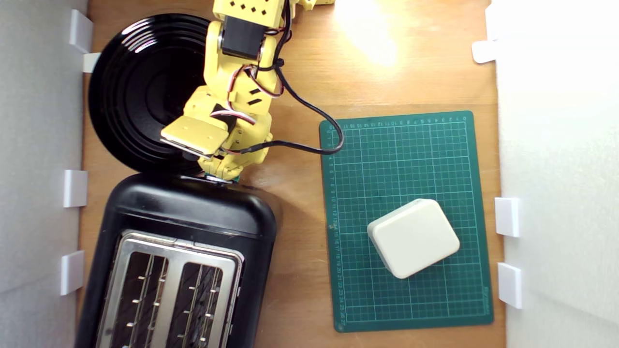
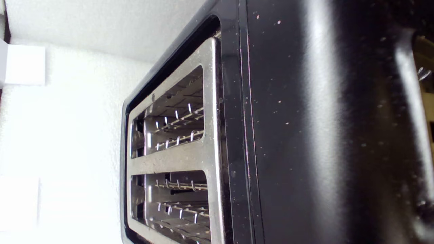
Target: Start toaster
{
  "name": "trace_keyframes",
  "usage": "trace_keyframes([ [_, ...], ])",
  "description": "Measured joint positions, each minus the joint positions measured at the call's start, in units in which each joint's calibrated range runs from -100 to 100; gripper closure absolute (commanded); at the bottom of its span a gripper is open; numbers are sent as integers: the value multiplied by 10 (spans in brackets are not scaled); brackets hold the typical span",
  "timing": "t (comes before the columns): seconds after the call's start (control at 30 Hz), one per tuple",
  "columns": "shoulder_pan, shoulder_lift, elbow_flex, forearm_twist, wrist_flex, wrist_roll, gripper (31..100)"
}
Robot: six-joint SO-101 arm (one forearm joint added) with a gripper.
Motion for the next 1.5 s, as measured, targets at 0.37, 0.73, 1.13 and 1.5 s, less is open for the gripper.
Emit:
trace_keyframes([
  [0.37,0,-3,32,1,-47,0,989],
  [0.73,1,-4,73,2,-104,1,989],
  [1.13,1,-4,74,2,-106,1,989],
  [1.5,1,-2,26,1,-35,-3,989],
])
